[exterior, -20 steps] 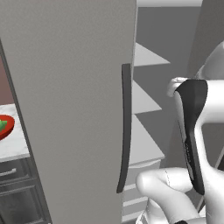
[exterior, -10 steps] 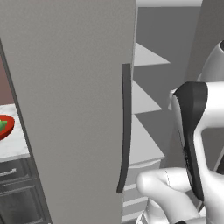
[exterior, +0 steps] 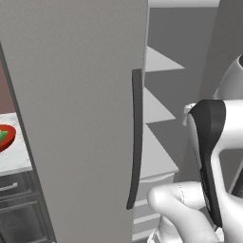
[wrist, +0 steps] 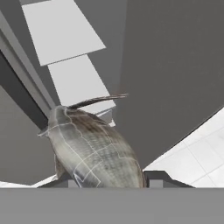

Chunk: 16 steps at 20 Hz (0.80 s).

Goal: Take the fish, corn, and steak from the freezer and place them in the bowl on the counter.

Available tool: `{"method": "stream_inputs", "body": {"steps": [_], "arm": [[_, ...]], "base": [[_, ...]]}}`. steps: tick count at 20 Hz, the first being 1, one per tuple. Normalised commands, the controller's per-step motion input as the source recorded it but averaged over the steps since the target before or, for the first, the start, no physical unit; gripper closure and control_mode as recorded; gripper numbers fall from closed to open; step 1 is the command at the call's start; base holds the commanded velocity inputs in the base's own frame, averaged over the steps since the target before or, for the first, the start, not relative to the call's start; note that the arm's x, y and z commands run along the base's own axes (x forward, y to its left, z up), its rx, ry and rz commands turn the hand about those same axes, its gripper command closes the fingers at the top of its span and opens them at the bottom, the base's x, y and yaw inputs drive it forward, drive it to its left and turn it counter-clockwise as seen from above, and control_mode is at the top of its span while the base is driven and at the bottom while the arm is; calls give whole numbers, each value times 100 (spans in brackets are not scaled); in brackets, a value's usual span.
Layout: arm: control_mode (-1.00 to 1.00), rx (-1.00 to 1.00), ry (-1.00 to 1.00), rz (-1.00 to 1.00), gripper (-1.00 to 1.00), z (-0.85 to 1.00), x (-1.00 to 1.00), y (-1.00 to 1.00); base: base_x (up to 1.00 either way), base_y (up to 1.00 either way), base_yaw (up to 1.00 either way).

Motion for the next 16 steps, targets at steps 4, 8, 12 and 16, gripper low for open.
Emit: {"method": "stream_inputs", "body": {"steps": [4, 8, 12, 16], "arm": [[-100, 0, 0, 0, 100, 0, 0, 0], [100, 0, 0, 0, 100, 0, -1, 0], [100, 0, 0, 0, 100, 0, 0, 0], [100, 0, 0, 0, 100, 0, 0, 0]], "base": [[0, 0, 0], [-13, 0, 0], [-34, 7, 0], [-28, 41, 0]]}}
